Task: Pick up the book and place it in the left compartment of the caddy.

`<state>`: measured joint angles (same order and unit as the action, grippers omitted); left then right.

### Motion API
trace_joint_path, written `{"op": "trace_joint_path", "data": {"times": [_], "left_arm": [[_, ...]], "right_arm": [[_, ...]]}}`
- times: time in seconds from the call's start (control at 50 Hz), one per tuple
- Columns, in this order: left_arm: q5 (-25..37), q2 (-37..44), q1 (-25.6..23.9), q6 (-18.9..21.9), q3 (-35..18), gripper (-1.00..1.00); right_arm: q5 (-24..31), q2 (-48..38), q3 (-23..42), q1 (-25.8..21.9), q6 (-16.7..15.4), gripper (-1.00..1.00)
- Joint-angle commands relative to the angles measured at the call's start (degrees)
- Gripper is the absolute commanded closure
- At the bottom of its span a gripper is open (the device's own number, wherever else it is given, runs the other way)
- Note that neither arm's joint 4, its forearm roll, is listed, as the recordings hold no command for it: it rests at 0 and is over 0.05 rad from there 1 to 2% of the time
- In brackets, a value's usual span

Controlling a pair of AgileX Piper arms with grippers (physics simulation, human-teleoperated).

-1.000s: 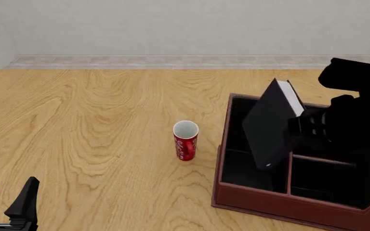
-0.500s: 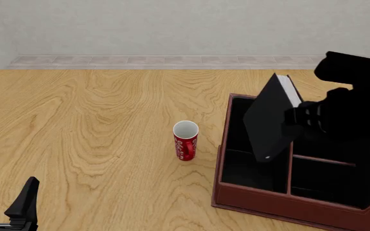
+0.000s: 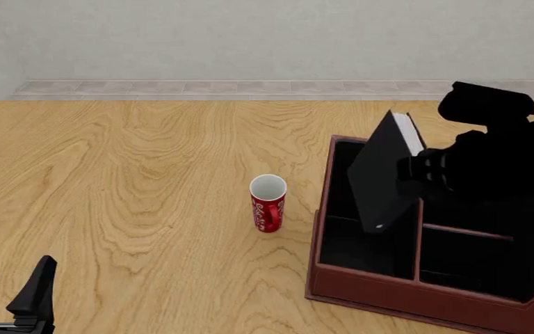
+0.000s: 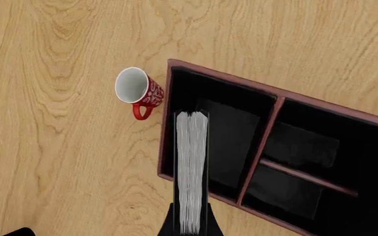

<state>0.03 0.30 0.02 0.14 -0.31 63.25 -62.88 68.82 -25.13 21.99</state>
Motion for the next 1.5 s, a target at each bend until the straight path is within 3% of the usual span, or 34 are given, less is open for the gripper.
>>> {"op": "trace_joint_path", "data": {"times": [0.02, 0.7, 1.5], "left_arm": [[-0.10, -0.04, 0.01, 0.03, 0.10, -1.00], [-0.09, -0.03, 0.01, 0.03, 0.10, -1.00], [-0.09, -0.03, 0.02, 0.03, 0.10, -1.00]], "right_arm": [[-1.12, -0.90, 0.43, 0.91, 0.59, 1.00], [-3.45, -3.87, 1.02, 2.48, 0.09, 1.00], [-8.99, -3.03, -7.12, 1.96, 2.14, 1.00]]}}
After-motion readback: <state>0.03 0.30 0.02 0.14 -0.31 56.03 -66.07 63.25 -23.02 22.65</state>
